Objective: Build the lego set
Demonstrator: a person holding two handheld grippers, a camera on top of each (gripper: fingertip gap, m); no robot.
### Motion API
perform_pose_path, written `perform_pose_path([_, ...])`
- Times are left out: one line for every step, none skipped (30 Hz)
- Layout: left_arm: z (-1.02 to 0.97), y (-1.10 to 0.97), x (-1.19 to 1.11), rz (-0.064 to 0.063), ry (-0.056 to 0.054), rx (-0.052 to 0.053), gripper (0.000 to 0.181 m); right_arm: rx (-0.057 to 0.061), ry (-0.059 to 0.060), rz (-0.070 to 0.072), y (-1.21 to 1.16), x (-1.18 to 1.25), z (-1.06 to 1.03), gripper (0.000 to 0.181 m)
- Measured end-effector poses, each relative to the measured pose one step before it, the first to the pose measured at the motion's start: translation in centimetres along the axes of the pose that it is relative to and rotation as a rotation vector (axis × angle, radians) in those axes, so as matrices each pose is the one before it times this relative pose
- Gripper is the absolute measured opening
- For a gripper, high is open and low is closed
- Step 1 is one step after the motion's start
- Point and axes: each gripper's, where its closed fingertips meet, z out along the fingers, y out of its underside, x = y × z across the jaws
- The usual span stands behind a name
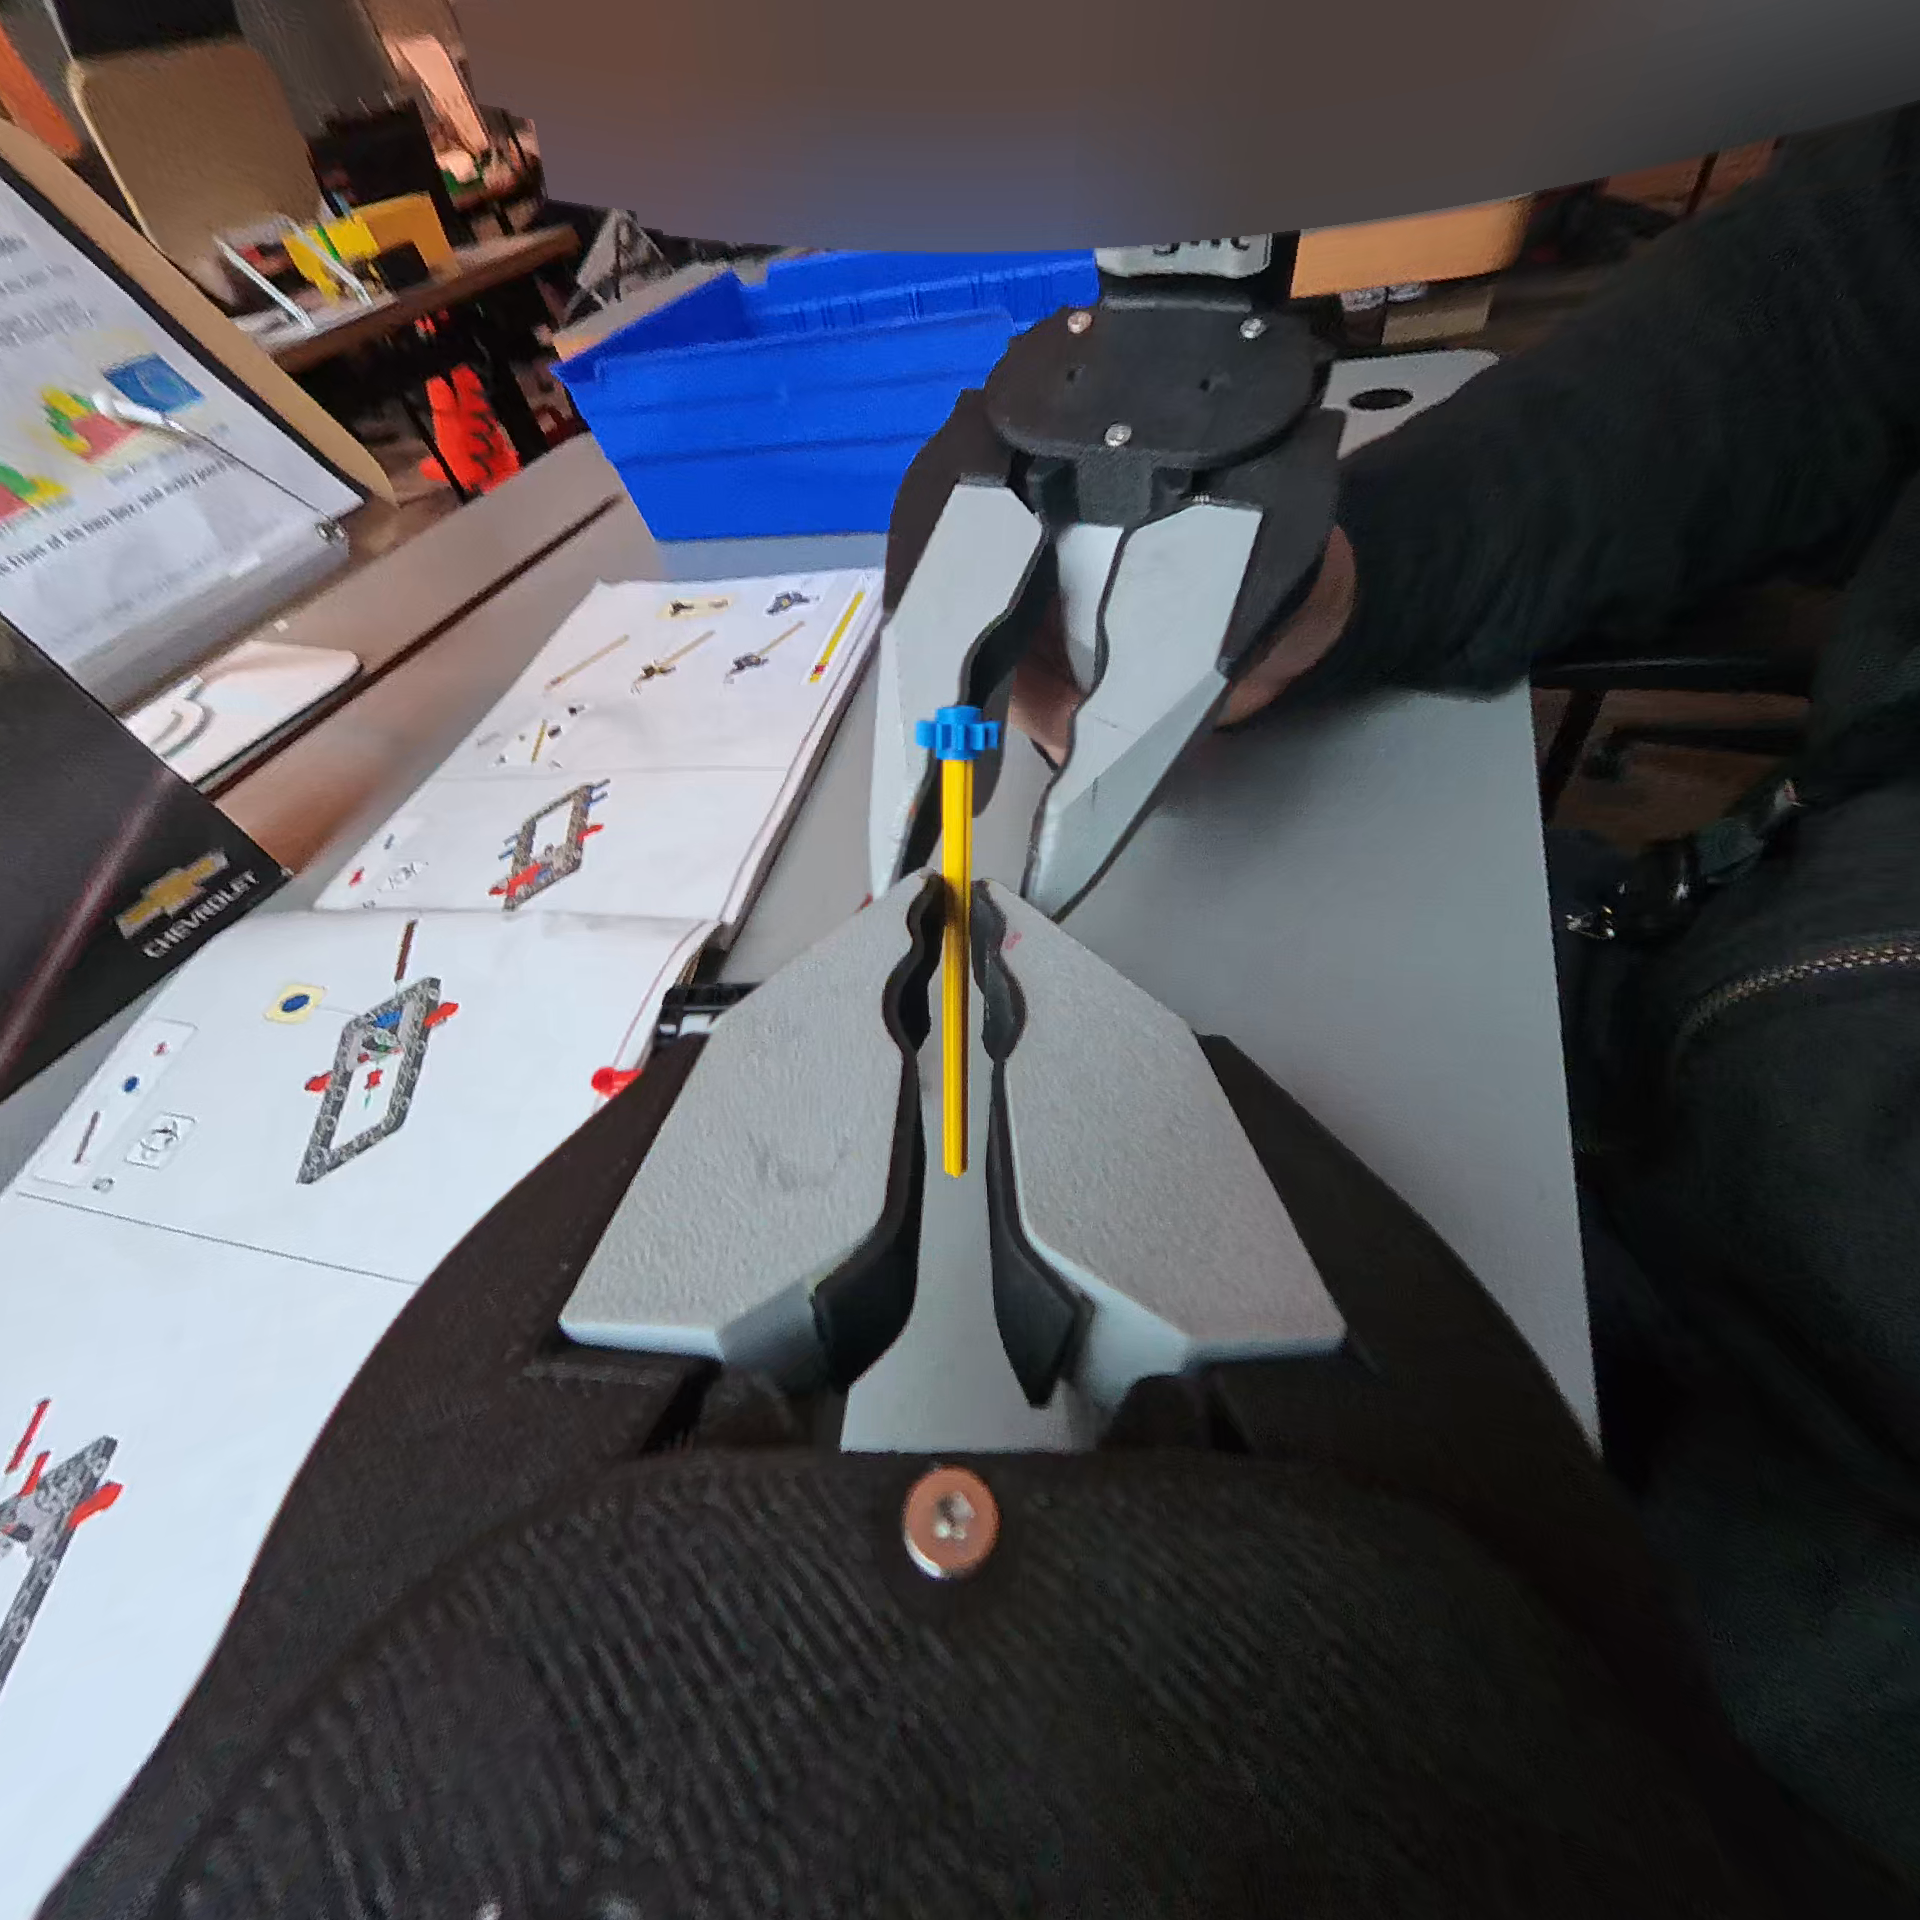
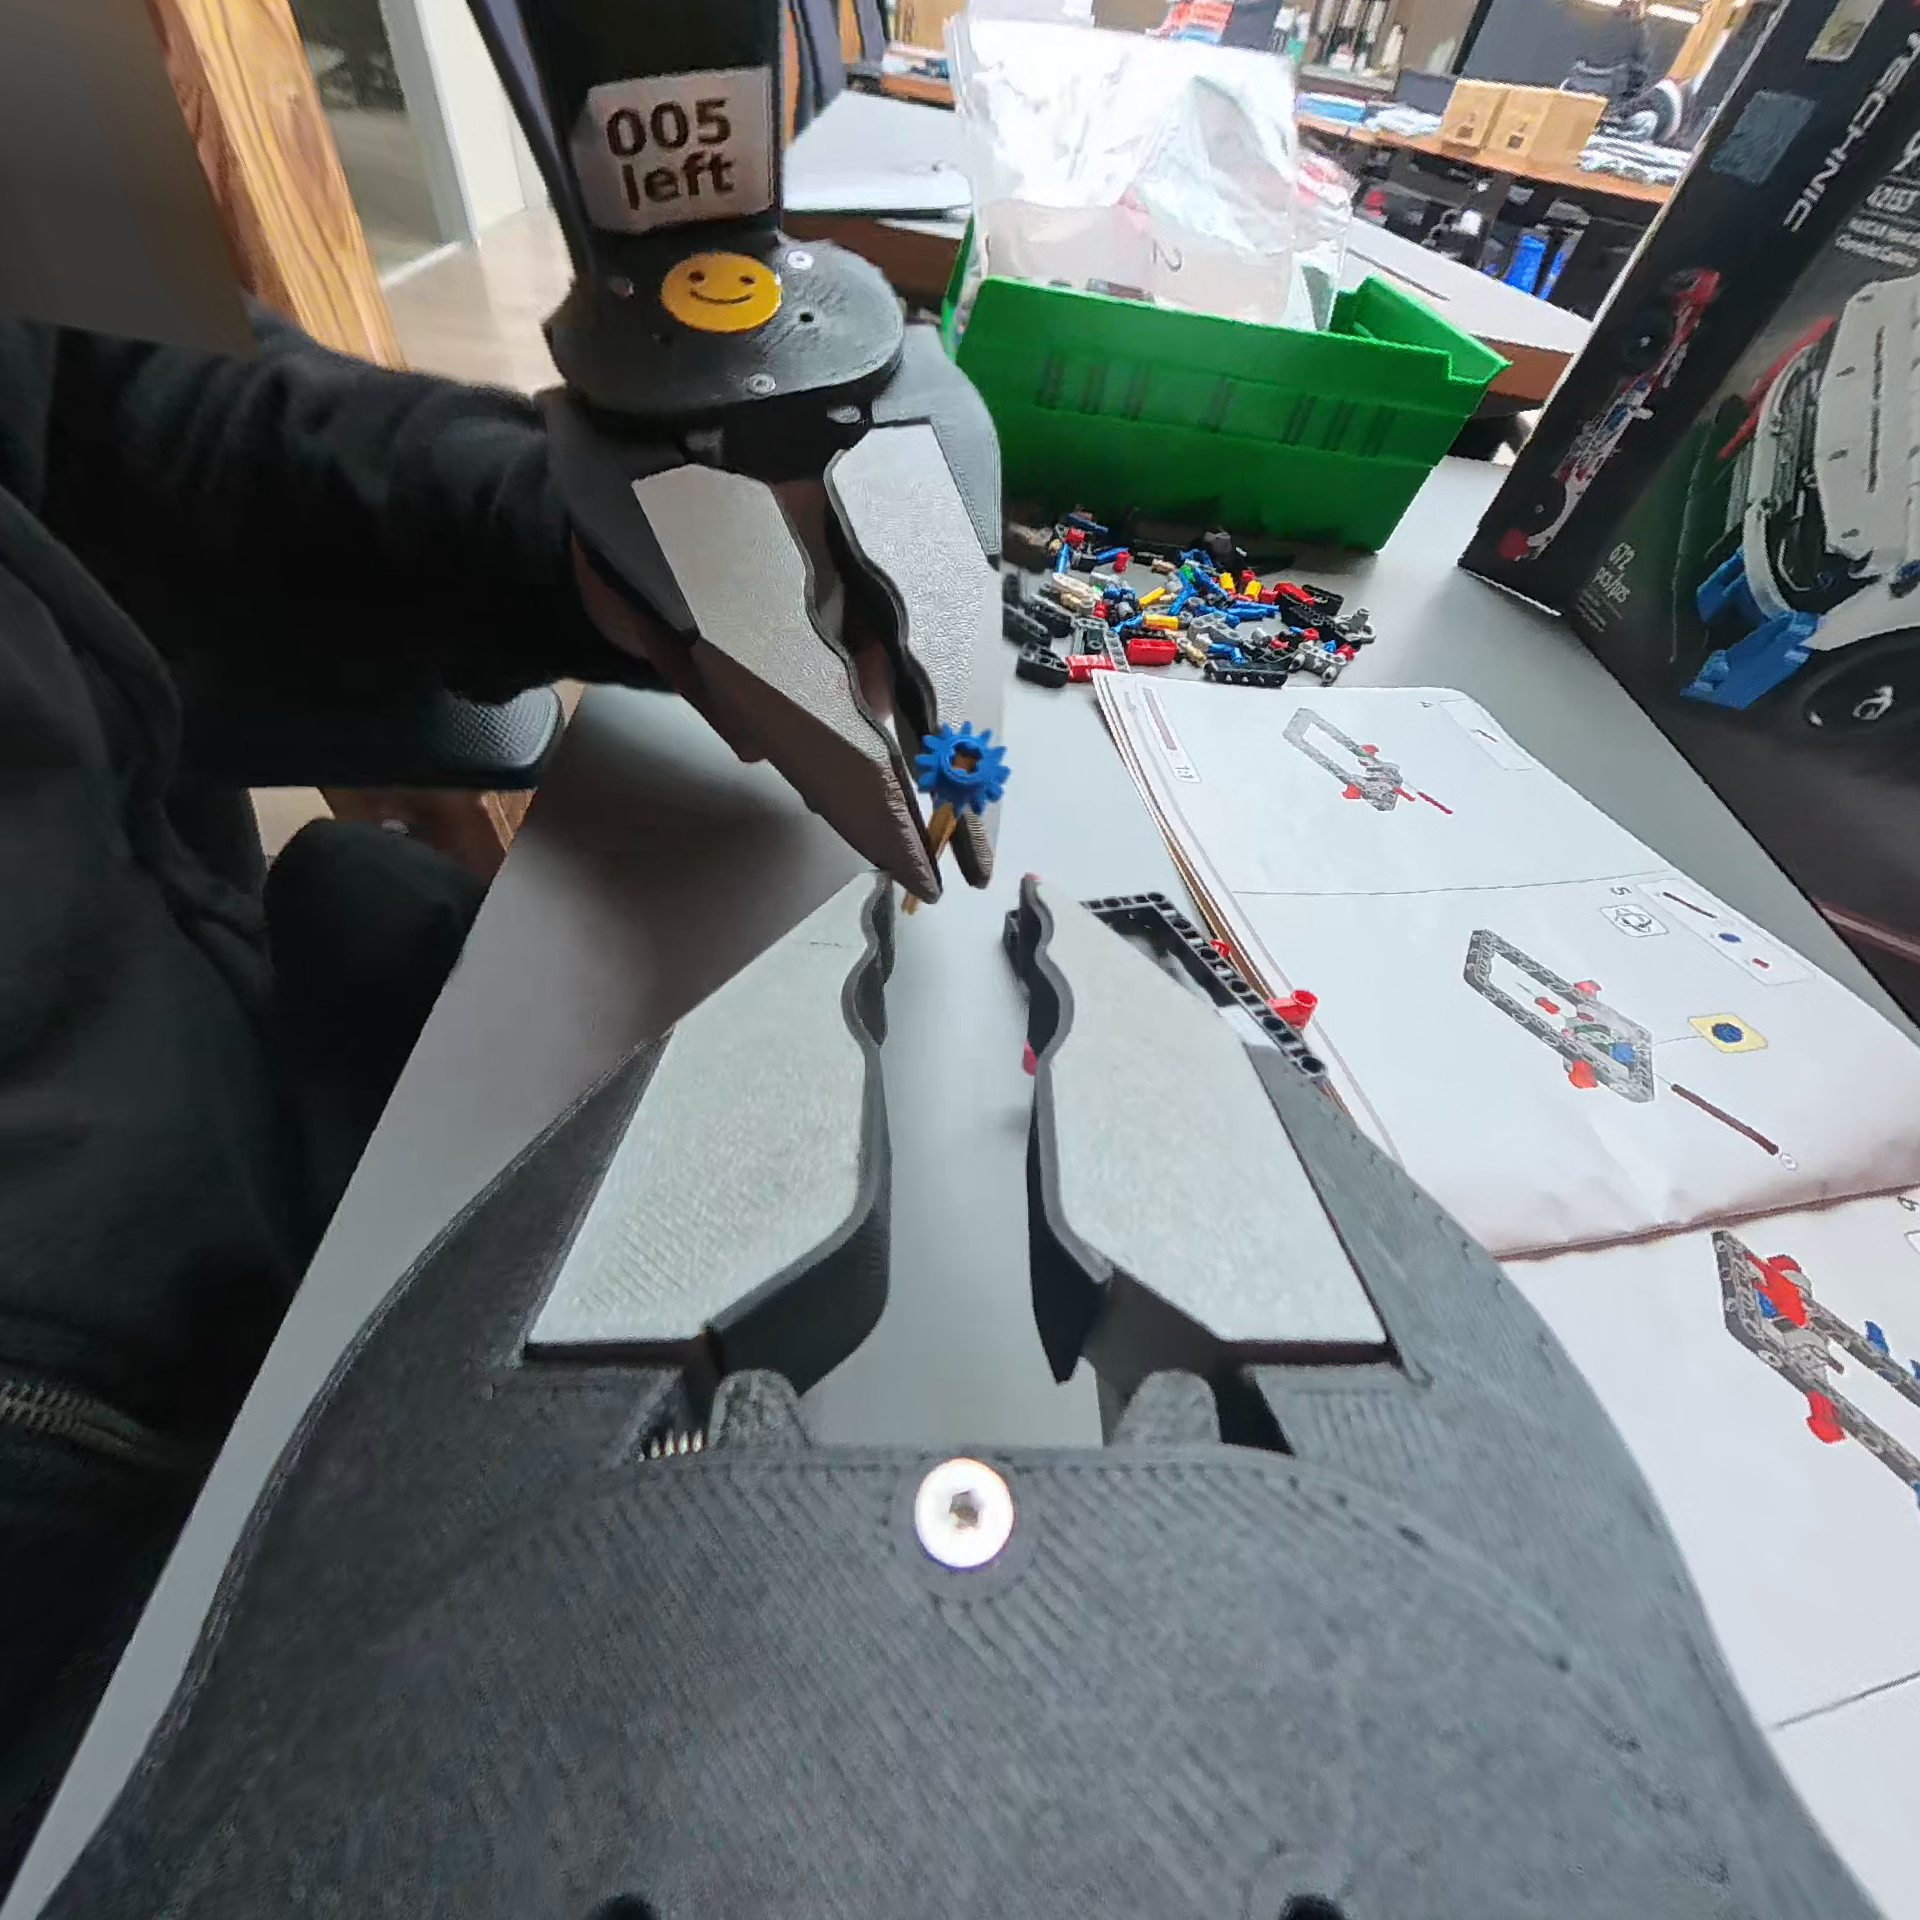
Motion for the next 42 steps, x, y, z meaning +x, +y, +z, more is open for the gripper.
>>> perform_pose_path([-0.042,-0.335,-0.068,0.0081,-0.0112,0.0204,0.002,0.0179,-0.0074,0.0068,-0.301,-0.159,-0.005,0.02])
perform_pose_path([-0.043,-0.201,-0.045,-0.0003,-0.0037,0.0114,0.002,0.0151,-0.0008,-0.0004,-0.261,-0.115,0.0,0.018])
perform_pose_path([-0.039,-0.1,-0.046,-0.0076,0.001,0.0048,0.002,0.0077,0.0115,-0.0088,-0.146,0.042,-0.009,0.018])
perform_pose_path([-0.025,-0.014,0.009,-0.0056,0.0043,-0.0005,0.002,0.0034,0.0067,-0.0127,-0.107,-0.015,-0.017,0.019])
perform_pose_path([0.025,0.211,-0.021,0.001,0.0001,-0.0125,0.003,0.0075,0.0005,-0.008,-0.157,-0.047,-0.062,0.02])
perform_pose_path([0.046,0.372,0.018,0.0061,0.0025,-0.022,0.002,0.013,-0.0023,0.0012,-0.21,-0.026,-0.106,0.021])
perform_pose_path([0.06,0.38,0.135,0.0058,0.0093,-0.0209,0.003,0.0087,-0.0042,0.0056,-0.086,0.015,-0.088,0.02])
perform_pose_path([0.085,0.311,0.248,0.0011,0.0167,-0.0193,0.003,0.0052,-0.001,0.006,0.001,0.101,-0.068,0.014])
perform_pose_path([0.092,0.213,0.188,-0.0009,0.0113,-0.0161,0.003,0.0057,-0.0026,0.0075,0.016,0.08,-0.021,0.011])
perform_pose_path([0.06,0.069,-0.043,0.0026,-0.0041,-0.0085,0.003,0.0004,-0.0104,0.01,0.087,-0.034,0.066,0.01])
perform_pose_path([0.061,0.078,-0.001,0.0062,-0.0005,-0.0097,0.003,-0.0025,-0.0072,0.0135,0.121,-0.003,0.074,0.01])
perform_pose_path([0.006,-0.001,-0.052,0.0026,0.0,-0.0043,0.003,0.004,-0.0049,0.0131,0.009,0.047,0.007,0.01])
perform_pose_path([-0.02,-0.076,-0.058,-0.003,0.0006,0.0032,0.002,0.0072,-0.0069,0.0132,-0.052,0.018,-0.012,0.009])
perform_pose_path([-0.006,-0.092,-0.076,-0.0081,0.0004,0.0069,0.002,0.0064,-0.0054,0.0165,-0.037,0.071,-0.045,0.009])
perform_pose_path([0.014,-0.099,-0.047,-0.0128,0.0025,0.01,0.002,0.0048,-0.0035,0.0153,-0.039,0.093,-0.063,0.009])
perform_pose_path([0.017,-0.132,-0.038,-0.018,0.0041,0.0141,0.002,0.0035,-0.0015,0.0105,-0.045,0.086,-0.087,0.008])
perform_pose_path([0.05,-0.11,-0.008,-0.0227,0.0068,0.0147,0.002,0.0034,0.0007,0.0061,-0.047,0.103,-0.08,0.008])
perform_pose_path([0.058,0.008,0.02,-0.0225,0.0099,0.0066,0.002,0.0033,-0.0011,0.0057,-0.032,0.048,-0.054,0.008])
perform_pose_path([0.053,0.223,-0.07,-0.0108,0.0011,-0.0075,0.003,0.0085,0.0002,0.0077,-0.108,0.067,-0.067,0.008])
perform_pose_path([0.032,0.263,-0.138,0.0043,-0.0089,-0.0092,0.004,0.013,0.0059,0.008,-0.178,0.19,-0.145,0.008])
perform_pose_path([-0.017,0.113,-0.149,0.0113,-0.0133,-0.0012,0.003,0.0085,0.0033,0.009,-0.123,0.185,-0.142,0.008])
perform_pose_path([-0.066,-0.101,-0.076,0.0133,-0.0096,0.009,0.003,0.0048,-0.0058,0.015,-0.008,0.075,-0.063,0.008])
perform_pose_path([-0.044,-0.133,-0.098,0.0117,-0.0083,0.0069,0.003,0.0087,-0.0079,0.0198,-0.059,0.042,-0.047,0.008])
perform_pose_path([-0.019,-0.116,-0.114,0.0047,-0.0053,0.0024,0.003,0.0077,-0.0025,0.0132,-0.059,0.095,-0.031,0.008])
perform_pose_path([-0.009,-0.131,-0.097,-0.0001,-0.0008,0.0026,0.003,0.0019,0.0011,0.006,0.018,0.125,-0.018,0.008])
perform_pose_path([-0.045,-0.222,-0.101,-0.0003,-0.0006,0.0086,0.002,0.0004,-0.0009,0.0057,0.057,0.082,-0.001,0.008])
perform_pose_path([-0.058,-0.157,-0.119,0.0015,-0.0023,0.0059,0.002,0.004,-0.0021,0.0088,-0.004,0.045,0.01,0.008])
perform_pose_path([-0.046,-0.108,-0.123,0.0052,-0.0035,0.0036,0.002,0.0062,-0.0014,0.0088,-0.065,0.063,0.002,0.008])
perform_pose_path([-0.046,-0.102,-0.11,0.0061,-0.005,0.007,0.002,0.0034,-0.0001,0.0055,-0.033,0.076,-0.023,0.009])
perform_pose_path([-0.008,-0.038,-0.062,0.001,-0.0011,0.0048,0.002,0.0013,-0.0003,0.0043,-0.007,0.077,-0.01,0.008])
perform_pose_path([-0.004,-0.021,-0.039,-0.0035,0.0012,0.0038,0.002,0.0015,-0.0013,0.0046,-0.008,0.04,-0.004,0.008])
perform_pose_path([-0.016,0.031,0.006,-0.0009,0.0045,0.003,0.002,0.0003,-0.002,0.0044,0.026,0.028,0.017,0.008])
perform_pose_path([-0.007,0.182,-0.061,0.0026,0.0014,-0.0063,0.002,-0.0051,-0.0021,0.0049,0.115,0.014,0.064,0.008])
perform_pose_path([-0.007,0.311,-0.174,0.0008,-0.0042,-0.0156,0.002,-0.0129,0.0058,0.0045,0.244,0.124,0.116,0.008])
perform_pose_path([-0.049,0.335,-0.052,0.0051,0.0048,-0.0162,0.002,-0.0189,0.003,0.0018,0.329,0.104,0.125,0.009])
perform_pose_path([-0.155,0.398,-0.109,0.0075,0.0041,-0.0192,0.003,-0.027,-0.003,0.0042,0.391,0.08,0.024,0.012])
perform_pose_path([-0.267,0.428,-0.405,0.0113,-0.0117,-0.0196,0.003,-0.0299,0.0001,0.0012,0.398,0.195,-0.131,0.02])
perform_pose_path([-0.308,0.595,-0.424,0.0039,-0.0033,-0.0302,0.003,-0.0371,0.0086,-0.0089,0.556,0.374,-0.301,0.022])
perform_pose_path([-0.233,0.84,-0.237,-0.0126,0.0198,-0.0447,0.003,-0.0407,0.0193,-0.016,0.656,0.554,-0.452,0.022])
perform_pose_path([-0.156,0.921,-0.253,-0.0254,0.0224,-0.0443,0.002,-0.0376,0.0293,-0.0182,0.656,0.737,-0.537,0.022])
perform_pose_path([-0.052,1.04,-0.316,-0.0286,0.02,-0.0492,0.002,-0.0322,0.0318,-0.0216,0.624,0.793,-0.547,0.024])
perform_pose_path([-0.025,1.003,-0.646,-0.0185,-0.0069,-0.0478,0.002,-0.0367,0.0321,-0.019,0.713,0.848,-0.519,0.025])
